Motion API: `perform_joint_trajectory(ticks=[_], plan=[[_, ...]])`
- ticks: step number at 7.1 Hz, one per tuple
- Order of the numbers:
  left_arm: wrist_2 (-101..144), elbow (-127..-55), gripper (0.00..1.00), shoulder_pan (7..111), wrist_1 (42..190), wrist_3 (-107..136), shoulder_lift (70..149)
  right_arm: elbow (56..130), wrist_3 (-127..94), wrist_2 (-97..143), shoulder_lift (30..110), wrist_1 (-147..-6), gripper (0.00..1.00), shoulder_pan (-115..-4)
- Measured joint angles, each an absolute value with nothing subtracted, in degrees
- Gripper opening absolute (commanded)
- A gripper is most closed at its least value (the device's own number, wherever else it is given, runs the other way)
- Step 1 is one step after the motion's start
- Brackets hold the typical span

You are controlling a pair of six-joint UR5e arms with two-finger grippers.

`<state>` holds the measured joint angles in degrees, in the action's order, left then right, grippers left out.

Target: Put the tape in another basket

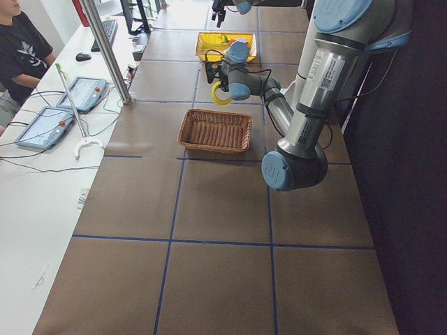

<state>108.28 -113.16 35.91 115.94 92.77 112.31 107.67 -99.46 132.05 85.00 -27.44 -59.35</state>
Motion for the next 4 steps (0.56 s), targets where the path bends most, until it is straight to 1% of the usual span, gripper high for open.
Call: perform_joint_trajectory(ticks=[1, 3, 4], plan=[[106.2, -111.1, 0.00, 35.6, 111.4, 91.5, 112.5, 107.7, -95.2, 132.1, 85.2, -31.3, 1.00, -60.2], [103.0, -105.1, 0.00, 35.0, 107.9, 87.6, 113.2, 107.7, -92.6, 132.1, 85.3, -33.7, 1.00, -60.5], [101.9, -102.4, 0.03, 35.0, 107.7, 85.9, 113.8, 107.6, -92.4, 132.0, 85.3, -33.9, 1.00, -60.4]])
